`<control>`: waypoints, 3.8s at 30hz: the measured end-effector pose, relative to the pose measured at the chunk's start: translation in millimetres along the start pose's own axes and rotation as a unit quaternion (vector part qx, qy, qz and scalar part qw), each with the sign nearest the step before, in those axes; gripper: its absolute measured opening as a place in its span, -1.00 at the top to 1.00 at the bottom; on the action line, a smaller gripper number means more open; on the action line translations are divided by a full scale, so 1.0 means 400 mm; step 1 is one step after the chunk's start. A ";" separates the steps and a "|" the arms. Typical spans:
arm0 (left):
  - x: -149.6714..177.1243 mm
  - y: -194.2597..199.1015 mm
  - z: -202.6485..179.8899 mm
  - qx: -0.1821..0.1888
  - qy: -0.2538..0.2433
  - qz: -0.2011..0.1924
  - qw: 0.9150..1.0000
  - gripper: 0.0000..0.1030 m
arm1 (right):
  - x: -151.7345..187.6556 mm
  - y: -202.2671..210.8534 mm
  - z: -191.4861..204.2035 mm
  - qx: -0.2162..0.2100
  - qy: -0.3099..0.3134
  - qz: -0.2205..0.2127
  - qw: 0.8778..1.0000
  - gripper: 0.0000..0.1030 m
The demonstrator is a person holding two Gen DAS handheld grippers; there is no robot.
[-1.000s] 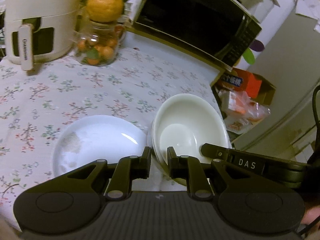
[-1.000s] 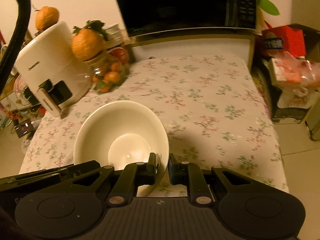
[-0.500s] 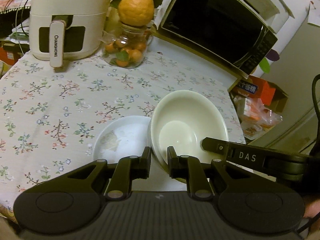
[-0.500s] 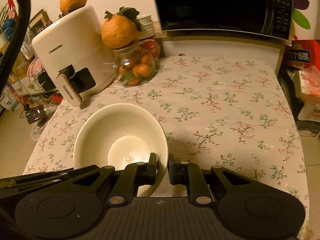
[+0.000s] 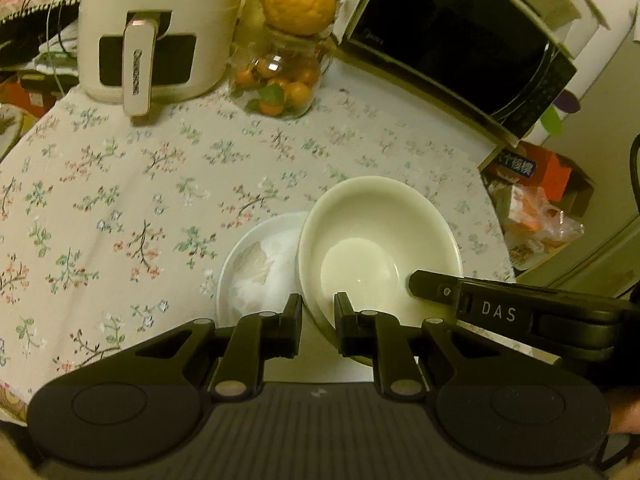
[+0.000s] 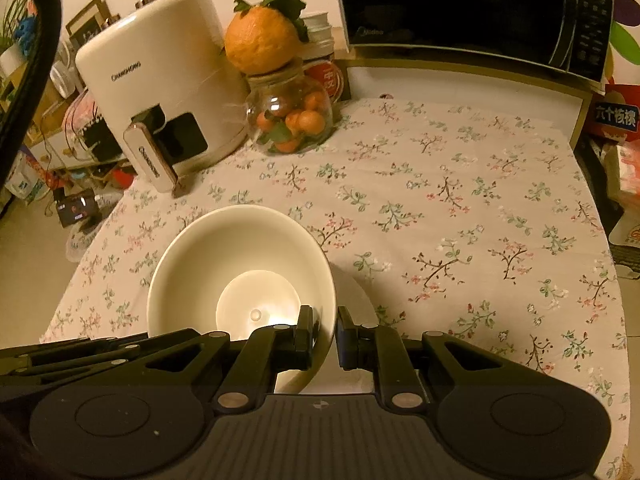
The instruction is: Organize plates and bowls
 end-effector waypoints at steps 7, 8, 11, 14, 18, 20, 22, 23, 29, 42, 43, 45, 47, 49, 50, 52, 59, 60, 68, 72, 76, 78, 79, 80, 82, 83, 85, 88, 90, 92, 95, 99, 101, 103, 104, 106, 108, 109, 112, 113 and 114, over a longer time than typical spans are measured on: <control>0.010 -0.028 0.025 -0.020 0.004 0.020 1.000 0.72 | 0.027 -0.041 0.009 -0.004 -0.007 0.035 0.999 0.75; 0.012 -0.030 0.027 -0.022 0.004 0.022 1.000 0.72 | 0.029 -0.045 0.011 -0.003 -0.007 0.039 0.999 0.75; 0.017 -0.035 0.028 -0.026 0.001 0.027 0.999 0.72 | 0.036 -0.053 0.013 -0.003 -0.009 0.049 0.999 0.75; 0.020 -0.048 0.026 -0.027 -0.002 0.034 0.999 0.72 | 0.041 -0.057 0.009 -0.001 -0.015 0.056 0.998 0.74; 0.024 -0.059 0.019 -0.030 -0.011 0.038 0.999 0.72 | 0.048 -0.063 -0.003 -0.001 -0.033 0.064 0.997 0.73; 0.023 -0.056 0.016 -0.031 -0.014 0.037 0.999 0.72 | 0.049 -0.063 -0.008 -0.003 -0.040 0.066 0.997 0.73; 0.021 -0.056 0.017 -0.029 -0.012 0.038 0.999 0.72 | 0.051 -0.063 -0.012 -0.004 -0.047 0.067 0.997 0.73; 0.021 -0.055 0.017 -0.030 -0.013 0.038 0.999 0.72 | 0.052 -0.063 -0.013 -0.005 -0.050 0.068 0.996 0.73; 0.021 -0.055 -0.002 -0.039 -0.035 0.025 0.998 0.72 | 0.059 -0.064 -0.019 -0.010 -0.065 0.074 0.995 0.71; 0.016 -0.065 -0.006 -0.035 -0.038 0.024 0.998 0.54 | 0.054 -0.061 -0.024 -0.009 -0.070 0.066 0.995 0.67; 0.016 -0.064 -0.005 -0.035 -0.038 0.023 0.998 0.54 | 0.053 -0.061 -0.024 -0.009 -0.070 0.065 0.995 0.65; 0.014 -0.060 -0.002 -0.035 -0.036 0.020 0.999 0.54 | 0.052 -0.058 -0.024 -0.011 -0.070 0.064 0.995 0.64; 0.015 -0.055 -0.001 -0.033 -0.034 0.018 0.999 0.52 | 0.050 -0.052 -0.023 -0.010 -0.066 0.062 0.996 0.60; 0.017 -0.049 0.001 -0.032 -0.032 0.018 0.999 0.46 | 0.045 -0.044 -0.020 -0.008 -0.060 0.056 0.997 0.57; 0.017 -0.046 0.000 -0.031 -0.032 0.017 0.999 0.40 | 0.042 -0.039 -0.019 -0.009 -0.058 0.054 0.997 0.54; 0.018 -0.038 0.000 -0.030 -0.033 0.015 0.999 0.33 | 0.038 -0.027 -0.017 -0.014 -0.059 0.050 0.997 0.42; 0.012 0.032 0.026 -0.044 -0.027 -0.020 0.998 0.12 | 0.041 0.032 -0.020 -0.008 -0.053 0.023 0.998 0.24; 0.011 0.043 0.028 -0.044 -0.026 -0.027 0.998 0.06 | 0.048 0.043 -0.022 -0.008 -0.059 0.018 0.998 0.23; 0.039 0.150 0.016 -0.086 -0.047 -0.083 0.992 -0.32 | 0.105 0.131 0.025 0.010 -0.023 -0.024 0.999 0.12; 0.051 0.232 -0.004 -0.094 -0.056 -0.119 0.987 -0.61 | 0.129 0.201 0.054 0.011 -0.017 -0.057 0.998 -0.02; 0.063 0.291 -0.016 -0.106 -0.067 -0.138 0.982 -0.90 | 0.167 0.261 0.081 0.003 -0.023 -0.083 0.996 -0.28; 0.074 0.317 -0.014 -0.116 -0.066 -0.147 0.980 -0.98 | 0.193 0.280 0.093 0.007 -0.019 -0.085 0.996 -0.38; 0.079 0.324 -0.014 -0.118 -0.064 -0.146 0.980 -0.99 | 0.202 0.290 0.098 0.009 -0.018 -0.085 0.996 -0.42; 0.082 0.335 -0.012 -0.119 -0.060 -0.145 0.980 -0.99 | 0.208 0.303 0.103 0.014 -0.016 -0.087 0.996 -0.45; 0.088 0.352 -0.009 -0.120 -0.054 -0.146 0.981 -0.99 | 0.212 0.331 0.111 0.023 -0.011 -0.097 0.995 -0.56; 0.088 0.362 -0.011 -0.121 -0.053 -0.148 0.980 -0.99 | 0.211 0.346 0.117 0.027 -0.005 -0.105 0.994 -0.68; 0.086 0.381 -0.014 -0.124 -0.051 -0.155 0.979 -0.99 | 0.208 0.371 0.134 0.029 0.010 -0.115 0.993 -0.78; 0.088 0.420 -0.016 -0.133 -0.046 -0.173 0.975 -1.00 | 0.211 0.389 0.163 0.027 0.031 -0.118 0.992 -0.88; 0.089 0.442 -0.018 -0.141 -0.046 -0.183 0.972 -1.00 | 0.213 0.401 0.179 0.035 0.044 -0.121 0.991 -0.95; 0.094 0.455 -0.022 -0.151 -0.047 -0.185 0.970 -1.00 | 0.215 0.410 0.189 0.043 0.054 -0.123 0.990 -0.97; 0.097 0.473 -0.026 -0.152 -0.046 -0.192 0.969 -1.00 | 0.213 0.417 0.196 0.053 0.058 -0.122 0.989 -0.97; 0.098 0.485 -0.027 -0.146 -0.042 -0.196 0.969 -1.00 | 0.214 0.419 0.197 0.057 0.050 -0.121 0.990 -0.96; 0.098 0.484 -0.024 -0.149 -0.040 -0.197 0.968 -1.00 | 0.218 0.418 0.201 0.056 0.048 -0.120 0.990 -0.97; 0.101 0.483 -0.023 -0.150 -0.041 -0.197 0.968 -1.00 | 0.221 0.418 0.202 0.055 0.045 -0.119 0.990 -0.97; 0.103 0.482 -0.024 -0.150 -0.042 -0.196 0.968 -1.00 | 0.222 0.417 0.201 0.055 0.043 -0.119 0.990 -0.97; 0.106 0.478 -0.028 -0.147 -0.044 -0.192 0.969 -1.00 | 0.224 0.416 0.201 0.055 0.040 -0.119 0.991 -0.97; 0.107 0.474 -0.032 -0.144 -0.048 -0.190 0.970 -1.00 | 0.226 0.413 0.200 0.054 0.038 -0.118 0.991 -0.97; 0.110 0.474 -0.033 -0.144 -0.048 -0.190 0.970 -1.00 | 0.227 0.412 0.200 0.054 0.038 -0.117 0.991 -0.97; 0.113 0.470 -0.035 -0.145 -0.050 -0.187 0.970 -1.00 | 0.228 0.409 0.199 0.055 0.038 -0.114 0.991 -0.97; 0.114 0.468 -0.036 -0.144 -0.051 -0.185 0.971 -1.00 | 0.228 0.408 0.199 0.055 0.037 -0.114 0.991 -0.96; 0.115 0.466 -0.036 -0.144 -0.051 -0.183 0.971 -1.00 | 0.228 0.407 0.198 0.055 0.036 -0.113 0.991 -0.97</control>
Point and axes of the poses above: each gripper's, at about its wrist camera, not at the fingertips, and y roughly against the way its jaws point, z to its left, x to its underside, the point moved 6 cm from there along -y, roughly the way its jaws point, and after that the axes turned 11 degrees about -x, right-handed, at the moved point
